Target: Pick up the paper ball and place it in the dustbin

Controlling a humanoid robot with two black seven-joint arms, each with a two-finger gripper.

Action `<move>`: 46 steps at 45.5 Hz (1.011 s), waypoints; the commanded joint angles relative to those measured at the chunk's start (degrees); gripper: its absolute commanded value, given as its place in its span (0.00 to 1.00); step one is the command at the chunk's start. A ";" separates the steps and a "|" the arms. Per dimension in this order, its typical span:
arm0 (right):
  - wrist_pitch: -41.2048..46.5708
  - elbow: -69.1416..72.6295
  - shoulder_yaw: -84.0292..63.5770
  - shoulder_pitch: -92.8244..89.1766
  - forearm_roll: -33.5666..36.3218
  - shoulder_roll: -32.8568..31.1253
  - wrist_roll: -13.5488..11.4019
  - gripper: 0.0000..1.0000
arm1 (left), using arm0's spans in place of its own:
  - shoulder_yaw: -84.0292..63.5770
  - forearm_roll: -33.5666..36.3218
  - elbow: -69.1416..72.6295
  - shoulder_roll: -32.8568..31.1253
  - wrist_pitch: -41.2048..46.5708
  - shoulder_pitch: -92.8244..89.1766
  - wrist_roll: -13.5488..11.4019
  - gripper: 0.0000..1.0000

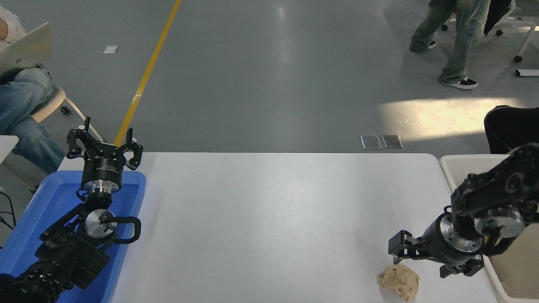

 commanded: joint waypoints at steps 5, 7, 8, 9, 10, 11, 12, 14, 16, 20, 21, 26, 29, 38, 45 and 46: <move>-4.66 -7.07 4.49 -10.04 -0.49 2.13 0.02 0.99 | 0.00 0.00 0.00 0.00 0.00 0.00 0.00 0.99; -5.28 -8.12 5.02 -10.83 -0.49 2.13 0.02 0.99 | 0.00 0.00 0.00 0.00 0.00 0.00 0.00 0.99; -5.54 -8.65 5.11 -11.18 -0.49 2.13 0.02 0.99 | 0.00 0.00 0.00 0.00 0.00 0.00 0.00 0.99; -5.63 -9.00 5.11 -11.62 -0.58 2.13 0.02 0.99 | 0.00 0.00 0.00 0.00 0.00 0.00 0.00 0.99; -5.72 -9.35 5.11 -12.06 -0.84 2.13 0.02 0.99 | 0.00 0.00 0.00 0.00 0.00 0.00 0.00 0.99; -5.72 -9.79 5.19 -12.58 -1.28 2.13 0.02 0.99 | 0.00 0.00 0.00 0.00 0.00 0.00 0.00 0.99; -5.81 -10.06 5.19 -13.02 -1.80 2.13 0.02 0.99 | 0.00 0.00 0.00 0.00 0.00 0.00 0.00 0.99; -5.98 -10.85 5.28 -14.08 -3.47 2.13 0.02 0.99 | 0.00 0.00 0.00 0.09 0.00 0.00 0.00 0.99; -6.16 -12.17 5.19 -15.22 -4.79 2.22 -0.07 0.99 | 0.00 0.00 0.00 0.00 0.00 0.00 0.00 0.99; -6.16 -13.49 5.19 -16.19 -5.15 2.13 -0.07 1.00 | 0.00 0.00 0.00 0.00 0.00 0.00 0.00 0.99; -6.16 -13.66 5.19 -16.28 -5.15 2.13 -0.07 1.00 | 0.00 0.00 0.00 0.00 0.00 0.00 0.00 0.99; -6.16 -14.72 5.19 -17.33 -5.76 2.13 -0.25 1.00 | 0.00 0.00 0.00 0.00 0.00 0.00 0.00 0.99; -6.16 -16.21 5.37 -18.21 -6.90 2.22 -0.34 1.00 | 0.00 0.00 0.00 0.00 0.00 0.00 0.00 0.99; -6.16 -18.85 5.37 -20.15 -8.40 2.84 -0.42 0.98 | 0.00 0.00 0.00 0.00 0.00 0.00 0.00 0.99; -5.72 -18.94 5.37 -20.50 -10.15 2.93 -0.42 0.87 | 0.00 0.00 0.00 0.00 0.00 0.00 0.00 0.99; -5.63 -18.94 5.46 -20.50 -10.42 2.93 -0.42 0.86 | 0.00 0.00 0.00 0.00 0.00 0.00 0.00 0.99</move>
